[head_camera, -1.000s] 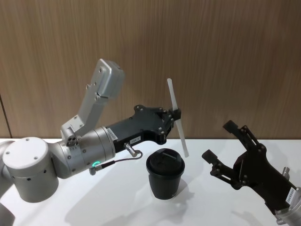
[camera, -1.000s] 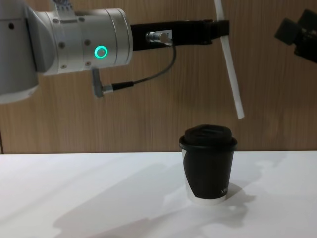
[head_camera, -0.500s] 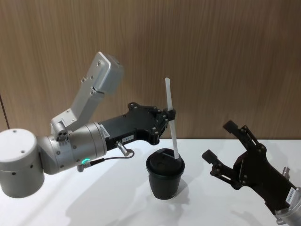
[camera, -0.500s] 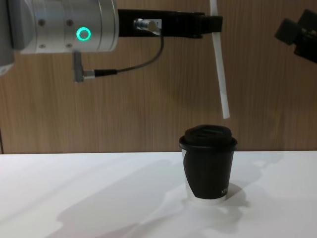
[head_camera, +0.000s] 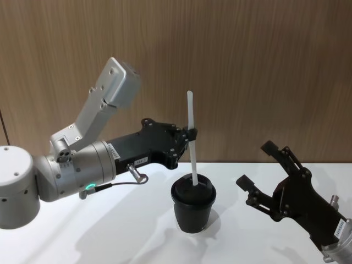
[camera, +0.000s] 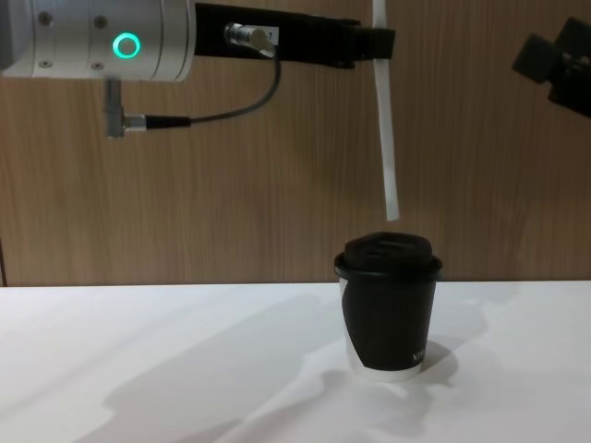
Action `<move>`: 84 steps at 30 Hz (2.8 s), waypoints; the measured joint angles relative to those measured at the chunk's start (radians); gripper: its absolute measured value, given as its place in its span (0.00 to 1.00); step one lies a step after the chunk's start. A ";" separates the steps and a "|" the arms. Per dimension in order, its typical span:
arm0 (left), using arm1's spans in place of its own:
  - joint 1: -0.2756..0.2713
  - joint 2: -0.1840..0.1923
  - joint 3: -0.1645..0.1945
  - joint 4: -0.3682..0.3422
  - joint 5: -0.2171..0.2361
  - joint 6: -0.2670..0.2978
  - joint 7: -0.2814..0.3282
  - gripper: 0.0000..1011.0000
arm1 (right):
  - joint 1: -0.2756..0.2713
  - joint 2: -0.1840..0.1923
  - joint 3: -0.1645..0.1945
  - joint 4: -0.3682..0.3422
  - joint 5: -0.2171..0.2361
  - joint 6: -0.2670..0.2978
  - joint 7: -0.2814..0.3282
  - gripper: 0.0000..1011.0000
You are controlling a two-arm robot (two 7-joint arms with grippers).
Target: Pick up the straw with one hand, pass it to the other hand, and insert it into the cup.
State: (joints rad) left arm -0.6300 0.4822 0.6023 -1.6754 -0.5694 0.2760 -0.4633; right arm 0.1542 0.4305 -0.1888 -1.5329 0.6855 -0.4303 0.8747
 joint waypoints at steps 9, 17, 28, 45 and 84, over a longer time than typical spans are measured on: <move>0.003 0.005 -0.004 -0.003 0.015 0.014 0.004 0.00 | 0.000 0.000 0.000 0.000 0.000 0.000 0.000 0.99; 0.005 0.002 -0.005 0.005 0.025 0.019 0.002 0.00 | 0.000 0.000 0.000 0.000 0.000 0.000 0.000 0.99; 0.006 -0.004 -0.007 0.015 0.035 0.026 -0.007 0.00 | 0.000 0.000 0.000 0.000 0.000 0.000 0.000 0.99; 0.000 -0.011 -0.010 0.042 0.041 0.030 -0.024 0.00 | 0.000 0.000 0.000 0.000 0.000 0.000 0.000 0.99; -0.023 -0.029 0.000 0.115 0.011 -0.007 -0.058 0.00 | 0.000 0.000 0.000 0.000 0.000 0.000 0.000 0.99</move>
State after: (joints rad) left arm -0.6535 0.4536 0.6021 -1.5606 -0.5588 0.2694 -0.5215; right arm 0.1541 0.4305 -0.1888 -1.5329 0.6855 -0.4303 0.8748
